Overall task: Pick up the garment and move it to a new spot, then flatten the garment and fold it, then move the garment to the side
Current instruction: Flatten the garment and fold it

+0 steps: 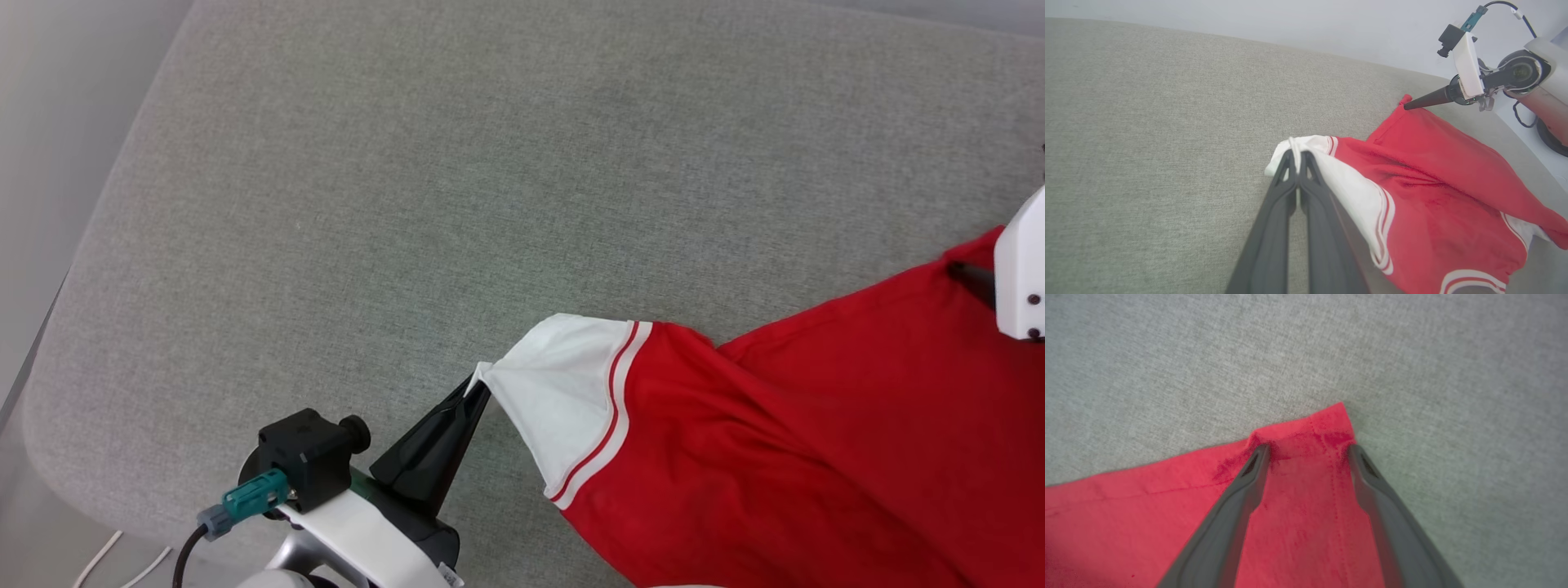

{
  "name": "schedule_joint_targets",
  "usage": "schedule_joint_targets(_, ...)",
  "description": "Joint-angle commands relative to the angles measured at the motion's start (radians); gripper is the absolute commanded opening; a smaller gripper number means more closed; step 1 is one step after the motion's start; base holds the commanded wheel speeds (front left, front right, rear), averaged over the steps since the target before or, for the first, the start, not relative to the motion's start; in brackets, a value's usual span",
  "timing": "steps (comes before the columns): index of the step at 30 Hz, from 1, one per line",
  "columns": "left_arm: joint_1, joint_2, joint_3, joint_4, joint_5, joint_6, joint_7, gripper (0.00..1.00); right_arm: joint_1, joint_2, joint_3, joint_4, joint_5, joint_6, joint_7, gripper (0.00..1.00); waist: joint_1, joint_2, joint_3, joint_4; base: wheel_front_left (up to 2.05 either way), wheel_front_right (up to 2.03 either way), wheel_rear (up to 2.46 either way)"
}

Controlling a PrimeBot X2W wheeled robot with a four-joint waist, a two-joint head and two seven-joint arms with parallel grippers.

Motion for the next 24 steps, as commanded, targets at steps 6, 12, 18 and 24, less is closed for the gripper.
schedule_joint_targets(6,-0.014,-0.009,-0.004,0.013,0.005,-0.009,-0.012,0.0,0.028,-0.005,0.042,0.049,0.015,0.0,0.008,1.0,-0.0001,0.0,0.03,0.03,0.0,0.0,0.0)
schedule_joint_targets(12,-0.023,-0.014,-0.006,0.024,0.003,-0.011,-0.013,0.0,0.06,-0.016,0.071,0.06,0.026,0.001,-0.007,0.0,-0.0001,0.0,0.032,0.033,0.0,0.0,0.0)
schedule_joint_targets(18,-0.016,0.007,0.004,0.03,0.003,-0.003,-0.013,0.0,0.014,-0.015,0.057,0.069,0.024,0.001,-0.099,0.0,-0.0001,0.0,-0.012,0.007,0.0,0.0,0.0)
schedule_joint_targets(24,0.003,0.034,0.023,0.014,-0.003,0.012,-0.013,0.0,-0.039,-0.007,0.06,0.065,0.05,0.0,-0.207,0.0,-0.0001,0.0,-0.083,-0.046,0.0,0.0,0.0)
